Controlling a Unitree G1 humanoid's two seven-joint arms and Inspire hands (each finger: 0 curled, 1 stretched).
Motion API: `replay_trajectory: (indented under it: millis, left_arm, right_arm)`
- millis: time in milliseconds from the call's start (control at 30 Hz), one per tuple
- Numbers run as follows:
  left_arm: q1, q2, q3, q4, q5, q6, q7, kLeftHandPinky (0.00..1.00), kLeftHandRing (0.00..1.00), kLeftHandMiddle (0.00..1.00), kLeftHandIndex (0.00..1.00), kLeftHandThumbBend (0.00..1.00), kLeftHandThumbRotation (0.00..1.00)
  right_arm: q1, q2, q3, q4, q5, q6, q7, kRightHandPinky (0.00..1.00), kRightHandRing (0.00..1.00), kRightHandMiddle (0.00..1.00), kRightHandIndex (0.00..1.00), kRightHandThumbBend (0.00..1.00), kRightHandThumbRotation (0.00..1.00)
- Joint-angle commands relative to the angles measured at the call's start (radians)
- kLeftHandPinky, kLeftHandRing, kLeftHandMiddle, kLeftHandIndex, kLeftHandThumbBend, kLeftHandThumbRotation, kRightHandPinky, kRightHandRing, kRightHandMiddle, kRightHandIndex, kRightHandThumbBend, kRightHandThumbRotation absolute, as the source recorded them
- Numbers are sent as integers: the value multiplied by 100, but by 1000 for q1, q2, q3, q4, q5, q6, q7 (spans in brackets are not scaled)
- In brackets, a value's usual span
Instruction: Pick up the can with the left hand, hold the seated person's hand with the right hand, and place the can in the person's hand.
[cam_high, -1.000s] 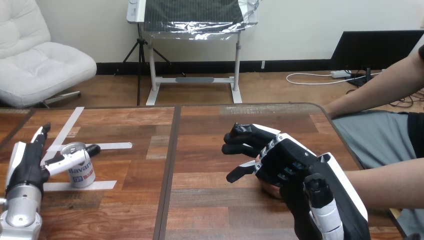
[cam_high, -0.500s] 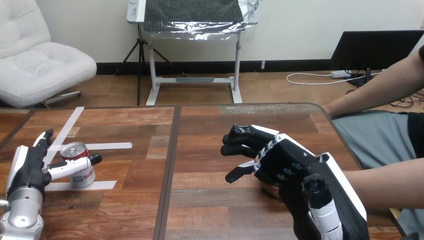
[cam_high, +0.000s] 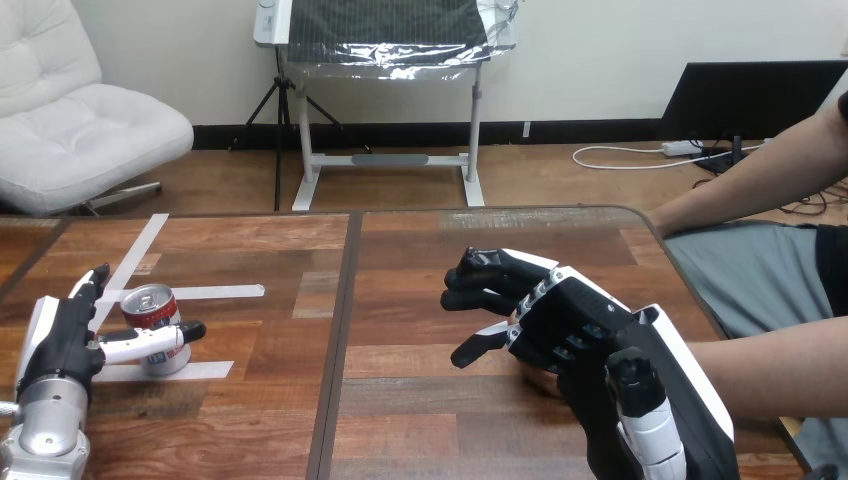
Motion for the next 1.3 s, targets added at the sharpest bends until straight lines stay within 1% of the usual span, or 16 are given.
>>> replay_trajectory:
  millis: [0,133,267,433,567,733,933,1133,1267]
  left_arm:
    - [-67,0,-19,-8,11,-11,14,91,95,95,94,100,30]
    - [-69,0,-21,-6,6,-9,15,91,95,95,93,100,33]
    - [-72,1,-24,-6,5,-5,14,90,95,94,93,100,34]
    - [-74,0,-20,-5,0,0,15,90,94,93,92,100,32]
    - [-76,-3,-8,-6,-17,3,4,89,93,93,92,100,29]
    - [-76,-3,-3,-3,-24,-6,0,87,91,92,91,96,25]
    - [-82,3,-17,4,-7,1,10,83,88,90,91,92,23]
    - [-92,9,-18,14,-7,8,4,82,87,89,90,90,23]
    - [-103,17,-30,21,8,23,2,82,87,89,89,89,23]
  right_arm:
    - [-50,14,-12,-23,21,-8,-2,55,76,77,76,83,88]
    - [-48,16,-11,-25,16,-12,-6,55,76,77,76,82,88]
    - [-50,17,-12,-21,15,-19,-4,55,75,77,76,82,88]
    - [-49,17,-13,-21,12,-19,-6,55,75,76,76,82,88]
    - [-47,15,-14,-23,11,-21,-5,54,75,76,75,82,88]
    - [-45,14,-13,-26,12,-21,-4,54,75,76,76,81,88]
    - [-42,12,-14,-29,12,-21,-3,54,75,77,76,81,88]
    - [-40,10,-15,-31,8,-25,-4,53,75,77,76,81,89]
    - [-38,11,-15,-33,11,-27,-4,53,75,77,76,80,89]
